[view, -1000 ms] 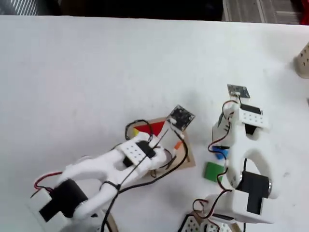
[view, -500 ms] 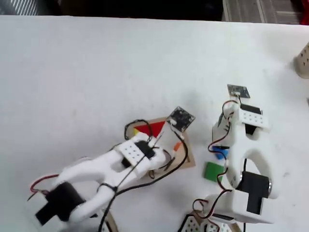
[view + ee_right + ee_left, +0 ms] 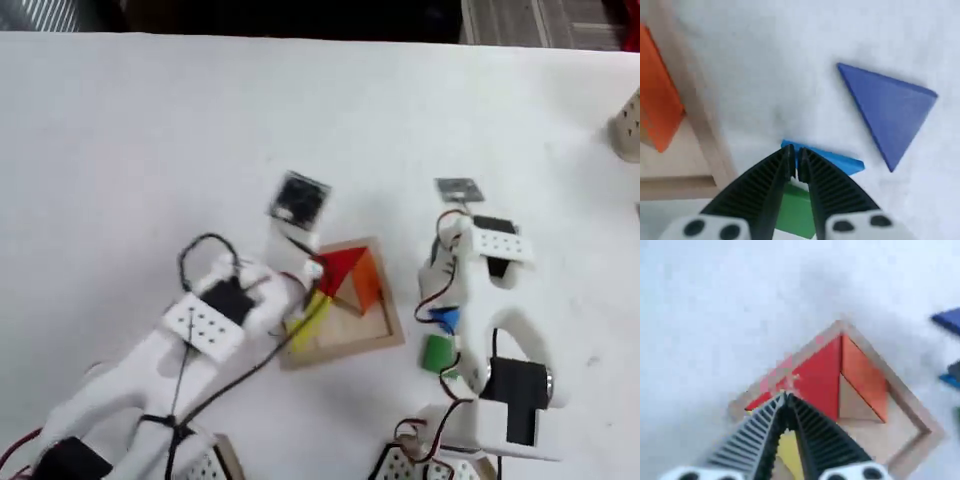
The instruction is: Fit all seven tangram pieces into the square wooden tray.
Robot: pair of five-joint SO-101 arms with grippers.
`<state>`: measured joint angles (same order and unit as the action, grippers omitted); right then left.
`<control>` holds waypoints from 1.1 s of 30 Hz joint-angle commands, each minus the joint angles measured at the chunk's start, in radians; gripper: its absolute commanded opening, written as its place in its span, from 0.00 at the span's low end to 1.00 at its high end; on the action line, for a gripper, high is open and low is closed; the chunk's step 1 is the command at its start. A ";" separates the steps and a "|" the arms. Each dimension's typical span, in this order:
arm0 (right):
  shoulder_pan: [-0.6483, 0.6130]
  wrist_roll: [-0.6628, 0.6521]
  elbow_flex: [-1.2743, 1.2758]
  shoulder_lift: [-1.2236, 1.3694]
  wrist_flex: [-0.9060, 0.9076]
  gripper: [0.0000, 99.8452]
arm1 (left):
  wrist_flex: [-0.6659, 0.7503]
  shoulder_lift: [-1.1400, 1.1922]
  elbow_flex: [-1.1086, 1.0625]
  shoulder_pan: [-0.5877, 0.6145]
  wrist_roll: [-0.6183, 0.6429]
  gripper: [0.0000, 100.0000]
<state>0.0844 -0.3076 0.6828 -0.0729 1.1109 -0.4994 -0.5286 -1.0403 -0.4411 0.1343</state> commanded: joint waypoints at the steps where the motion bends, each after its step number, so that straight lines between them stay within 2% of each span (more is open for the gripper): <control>1: -0.047 -0.023 0.041 -0.101 0.015 0.02 | 0.100 0.019 0.012 0.110 0.043 0.02; 4: -0.127 -0.023 0.117 -0.183 0.012 0.08 | 0.138 0.104 0.057 0.180 0.137 0.02; 7: -0.216 -0.015 0.178 -0.260 0.012 0.13 | 0.146 0.216 0.126 0.226 0.141 0.02; 13: -0.334 0.097 0.201 -0.303 -0.021 0.13 | 0.140 0.390 0.245 0.260 0.141 0.02; 22: -0.343 0.103 0.193 -0.165 -0.111 0.12 | 0.140 0.392 0.247 0.265 0.141 0.02; 25: -0.343 0.097 0.187 -0.134 -0.125 0.07 | 0.138 0.392 0.247 0.265 0.141 0.02; 28: -0.341 0.095 0.173 -0.124 -0.119 0.02 | 0.137 0.392 0.245 0.265 0.141 0.02; 33: -0.331 0.121 0.173 -0.131 -0.041 0.02 | 0.110 0.392 0.250 0.265 0.140 0.02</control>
<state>-0.2440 -0.2094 0.8792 -0.1956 1.0203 -0.3844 -0.1343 -0.8470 -0.1849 0.2677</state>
